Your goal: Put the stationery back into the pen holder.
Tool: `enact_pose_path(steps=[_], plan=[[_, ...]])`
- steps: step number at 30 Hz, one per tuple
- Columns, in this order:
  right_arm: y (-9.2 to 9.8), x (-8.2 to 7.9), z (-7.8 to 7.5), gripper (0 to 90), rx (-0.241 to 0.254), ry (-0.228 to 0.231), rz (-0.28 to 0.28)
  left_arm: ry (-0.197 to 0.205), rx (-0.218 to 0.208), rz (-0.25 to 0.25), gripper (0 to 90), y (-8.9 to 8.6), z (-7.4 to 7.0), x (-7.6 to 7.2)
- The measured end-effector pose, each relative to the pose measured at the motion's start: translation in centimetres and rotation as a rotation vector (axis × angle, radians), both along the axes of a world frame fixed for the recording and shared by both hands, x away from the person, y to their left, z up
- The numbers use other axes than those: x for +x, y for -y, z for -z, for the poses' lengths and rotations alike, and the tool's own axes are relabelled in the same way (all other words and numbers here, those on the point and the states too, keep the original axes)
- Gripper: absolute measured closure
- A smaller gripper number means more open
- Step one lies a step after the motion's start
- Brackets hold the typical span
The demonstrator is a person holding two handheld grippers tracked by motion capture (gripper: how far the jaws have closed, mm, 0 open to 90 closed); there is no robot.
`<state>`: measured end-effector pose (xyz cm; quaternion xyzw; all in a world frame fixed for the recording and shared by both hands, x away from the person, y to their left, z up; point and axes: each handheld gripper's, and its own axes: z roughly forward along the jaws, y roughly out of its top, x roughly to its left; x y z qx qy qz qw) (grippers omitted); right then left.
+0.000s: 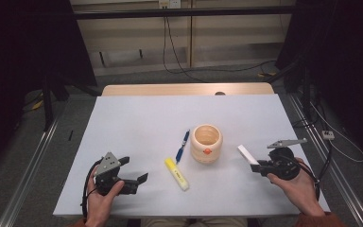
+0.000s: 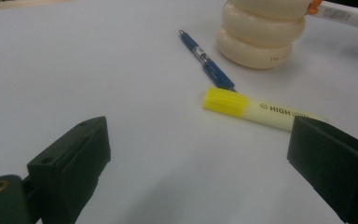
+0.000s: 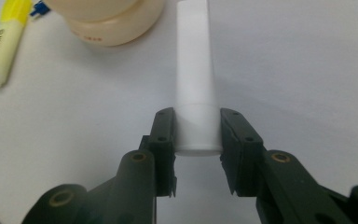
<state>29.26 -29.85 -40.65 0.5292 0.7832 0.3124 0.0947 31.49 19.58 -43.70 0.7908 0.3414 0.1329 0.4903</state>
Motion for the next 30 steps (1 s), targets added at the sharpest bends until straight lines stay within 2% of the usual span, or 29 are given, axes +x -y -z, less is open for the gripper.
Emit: enact_pose_path(steps=[6, 11, 14, 19, 23, 30], plan=[[-1.3, -1.1, 0.3, 68.2, -0.001, -0.034, -0.099, 0.010, 0.007, 0.025, 6.9, 0.4, -0.1, -0.1], [-2.2, -1.6, 0.5, 68.2, 0.023, -0.058, -0.176, 0.046, 0.018, 0.047, 5.9, 0.9, -0.1, -0.1], [-2.7, -1.6, 0.6, 68.2, 0.029, -0.052, -0.213, 0.072, 0.037, 0.067, 5.7, 1.1, -0.1, -0.2], [-4.0, -1.7, 0.8, 68.2, 0.031, -0.053, -0.284, 0.141, 0.113, 0.118, 5.7, 2.0, -0.5, -0.7], [-5.3, -1.5, 0.8, 68.2, 0.019, -0.060, -0.325, 0.166, 0.140, 0.158, 5.6, 2.8, -0.6, -1.1], [-6.4, -0.9, 0.6, 68.2, 0.028, -0.055, -0.361, 0.180, 0.143, 0.191, 4.8, 3.6, -0.6, -1.1]])
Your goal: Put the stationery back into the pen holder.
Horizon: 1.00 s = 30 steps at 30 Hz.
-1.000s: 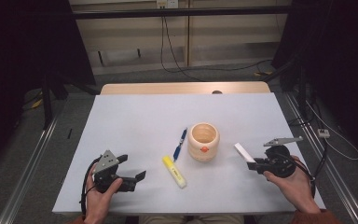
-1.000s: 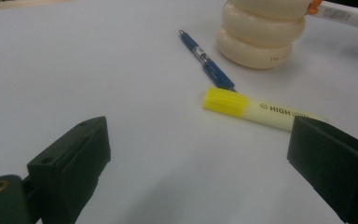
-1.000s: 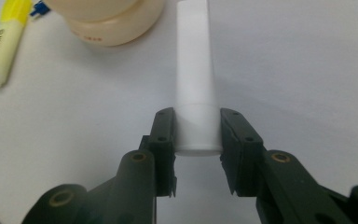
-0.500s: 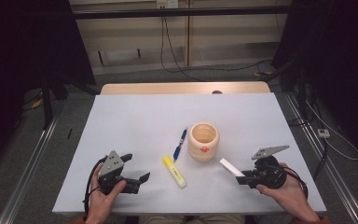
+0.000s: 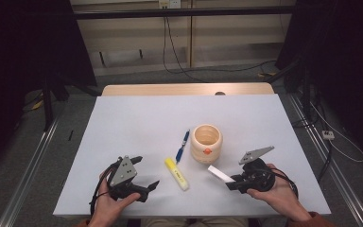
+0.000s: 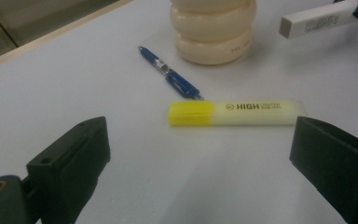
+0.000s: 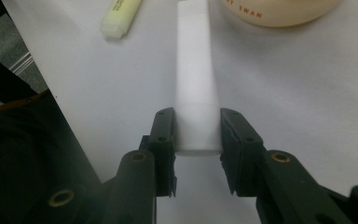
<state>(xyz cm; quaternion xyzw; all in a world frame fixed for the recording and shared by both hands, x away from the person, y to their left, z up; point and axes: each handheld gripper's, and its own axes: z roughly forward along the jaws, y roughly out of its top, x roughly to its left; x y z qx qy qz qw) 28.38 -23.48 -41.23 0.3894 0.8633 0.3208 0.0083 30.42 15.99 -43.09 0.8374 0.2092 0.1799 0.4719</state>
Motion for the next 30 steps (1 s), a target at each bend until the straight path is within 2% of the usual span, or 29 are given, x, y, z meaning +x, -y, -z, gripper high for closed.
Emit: enact_pose_path(steps=[2, 7, 10, 12, 15, 18, 22, 24, 26, 30], plan=[[-0.2, 0.1, -0.1, 68.2, 0.008, 0.007, -0.003, 0.013, 0.002, 0.033, 4.9, 0.5, 0.0, 0.0], [-0.8, 0.2, -0.6, 68.2, 0.008, 0.021, -0.021, 0.040, 0.070, 0.100, 5.5, 2.6, 0.0, 0.0], [-1.4, 0.3, -0.7, 68.2, 0.012, 0.020, -0.036, 0.076, 0.112, 0.115, 5.6, 3.5, -0.1, 0.4], [-1.8, 0.5, -0.7, 68.2, 0.008, 0.020, -0.044, 0.090, 0.133, 0.115, 6.7, 4.0, -0.4, 0.8], [-2.4, 0.7, -1.0, 68.2, 0.012, 0.023, -0.058, 0.138, 0.166, 0.123, 6.6, 4.8, -1.0, 1.2], [-2.8, 1.0, -1.1, 68.2, 0.020, 0.021, -0.067, 0.176, 0.178, 0.135, 6.3, 5.7, -1.1, 1.2], [-3.4, 1.0, -1.0, 68.2, 0.021, 0.022, -0.076, 0.211, 0.186, 0.148, 6.5, 6.4, -0.7, 0.7], [-3.5, 1.0, -0.9, 68.2, 0.030, 0.016, -0.076, 0.211, 0.193, 0.145, 6.5, 6.4, -0.4, 0.5], [-3.6, 1.1, -0.8, 68.2, 0.045, 0.005, -0.077, 0.225, 0.204, 0.142, 6.6, 6.4, 0.1, 0.3], [-4.1, 1.0, -0.6, 68.2, 0.040, 0.005, -0.082, 0.258, 0.237, 0.145, 6.8, 6.4, 0.3, -0.2]])
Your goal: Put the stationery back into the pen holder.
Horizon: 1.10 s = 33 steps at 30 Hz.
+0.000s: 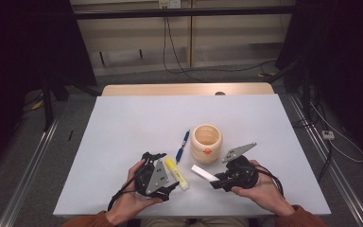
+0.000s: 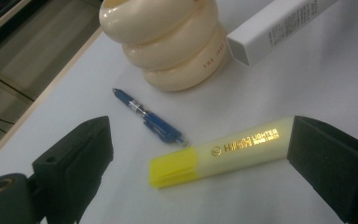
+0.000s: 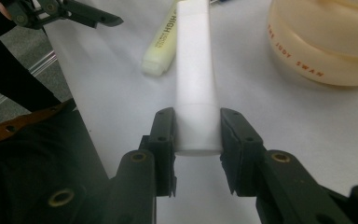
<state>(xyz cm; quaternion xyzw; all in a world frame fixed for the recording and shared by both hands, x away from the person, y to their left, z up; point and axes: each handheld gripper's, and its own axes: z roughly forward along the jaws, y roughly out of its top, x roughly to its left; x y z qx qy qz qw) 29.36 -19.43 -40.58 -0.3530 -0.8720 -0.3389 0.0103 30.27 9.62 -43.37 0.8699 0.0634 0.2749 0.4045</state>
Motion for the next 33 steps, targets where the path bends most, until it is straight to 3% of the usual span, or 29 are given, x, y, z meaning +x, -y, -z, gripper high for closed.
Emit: enact_pose_path(steps=[3, 5, 14, 17, 20, 22, 27, 33], plan=[[-0.4, 0.1, -0.1, 68.2, 0.006, -0.001, -0.005, 0.011, 0.009, -0.018, 8.8, -0.1, -0.1, -0.2], [-0.7, 0.2, -0.2, 68.2, 0.007, -0.002, -0.004, 0.048, 0.039, -0.037, 9.1, -0.2, -0.3, -0.6], [-2.8, 1.2, -0.4, 68.2, 0.012, -0.026, -0.007, 0.143, 0.079, -0.053, 11.0, -0.5, 0.0, -1.9], [-3.4, 1.5, -0.5, 68.2, 0.015, -0.031, -0.014, 0.153, 0.097, -0.047, 12.5, -0.3, 0.3, -1.8], [-4.0, 1.8, -0.7, 68.2, 0.020, -0.026, -0.024, 0.200, 0.137, -0.043, 13.8, -0.1, 0.4, -2.0], [-4.3, 1.9, -1.0, 68.2, 0.023, -0.023, -0.033, 0.209, 0.144, -0.026, 16.7, 0.1, 0.4, -2.2], [-5.0, 2.1, -1.4, 68.2, 0.025, -0.046, -0.034, 0.271, 0.213, -0.029, 20.9, 0.5, 0.2, -2.6], [-5.4, 2.5, -1.9, 68.2, 0.021, -0.045, -0.033, 0.310, 0.239, -0.014, 23.5, 1.3, 0.2, -1.7]])
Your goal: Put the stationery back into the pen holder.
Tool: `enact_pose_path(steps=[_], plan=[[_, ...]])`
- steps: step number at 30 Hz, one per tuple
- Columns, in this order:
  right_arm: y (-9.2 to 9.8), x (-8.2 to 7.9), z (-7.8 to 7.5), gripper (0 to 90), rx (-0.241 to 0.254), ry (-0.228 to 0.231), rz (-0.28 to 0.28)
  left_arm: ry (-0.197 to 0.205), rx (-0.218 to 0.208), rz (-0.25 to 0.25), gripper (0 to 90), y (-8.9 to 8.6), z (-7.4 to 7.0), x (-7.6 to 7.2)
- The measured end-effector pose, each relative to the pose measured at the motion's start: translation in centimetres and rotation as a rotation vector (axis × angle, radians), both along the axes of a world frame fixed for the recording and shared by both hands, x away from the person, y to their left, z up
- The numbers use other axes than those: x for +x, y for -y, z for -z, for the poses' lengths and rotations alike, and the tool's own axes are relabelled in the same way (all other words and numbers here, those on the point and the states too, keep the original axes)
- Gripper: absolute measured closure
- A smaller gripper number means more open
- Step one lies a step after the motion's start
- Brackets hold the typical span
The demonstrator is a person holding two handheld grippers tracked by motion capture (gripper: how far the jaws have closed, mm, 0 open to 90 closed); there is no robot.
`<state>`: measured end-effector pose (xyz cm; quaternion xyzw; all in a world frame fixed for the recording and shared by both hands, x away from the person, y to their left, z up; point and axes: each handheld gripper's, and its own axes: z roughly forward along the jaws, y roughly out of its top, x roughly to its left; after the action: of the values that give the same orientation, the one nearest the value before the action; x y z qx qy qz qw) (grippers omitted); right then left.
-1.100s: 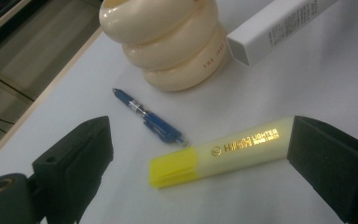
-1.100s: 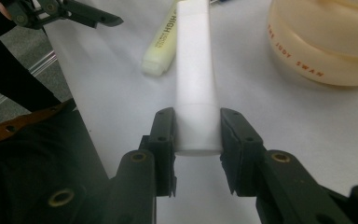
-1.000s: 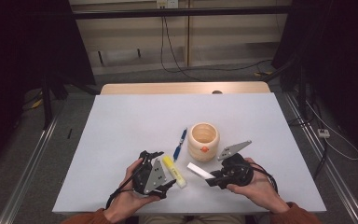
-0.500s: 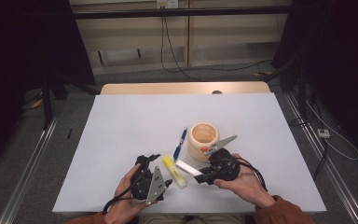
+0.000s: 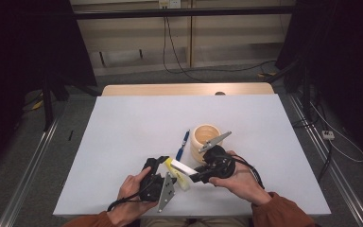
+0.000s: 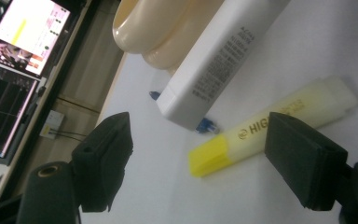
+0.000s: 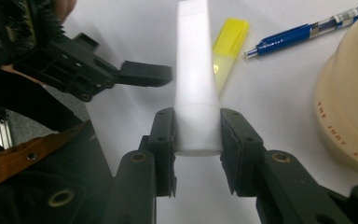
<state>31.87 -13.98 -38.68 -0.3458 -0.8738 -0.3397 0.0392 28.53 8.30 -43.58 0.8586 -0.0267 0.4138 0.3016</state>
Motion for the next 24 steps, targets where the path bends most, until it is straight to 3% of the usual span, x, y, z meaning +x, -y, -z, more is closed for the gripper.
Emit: enact_pose_path(steps=[7, 9, 14, 21, 23, 24], plan=[[-0.8, 0.5, 0.4, 68.2, -0.011, 0.003, 0.016, 0.086, 0.036, 0.015, 31.0, 0.5, 0.3, 0.2], [-1.2, 0.6, 0.6, 68.2, -0.011, 0.000, 0.013, 0.086, 0.055, 0.028, 31.2, 0.6, 0.5, 0.0], [-1.8, 0.7, 0.7, 68.2, -0.009, -0.016, 0.018, 0.153, 0.067, 0.057, 43.7, 0.7, 0.6, -0.6], [-1.9, 0.8, 1.3, 68.2, -0.001, -0.039, 0.042, 0.158, 0.108, 0.092, 54.9, 1.3, 1.4, -1.0], [-2.0, 0.8, 1.4, 68.1, -0.001, -0.047, 0.043, 0.190, 0.122, 0.109, 58.9, 1.4, 1.4, -1.1], [-2.0, 0.8, 1.4, 68.1, 0.002, -0.050, 0.040, 0.186, 0.126, 0.109, 60.1, 1.5, 1.4, -1.1]])
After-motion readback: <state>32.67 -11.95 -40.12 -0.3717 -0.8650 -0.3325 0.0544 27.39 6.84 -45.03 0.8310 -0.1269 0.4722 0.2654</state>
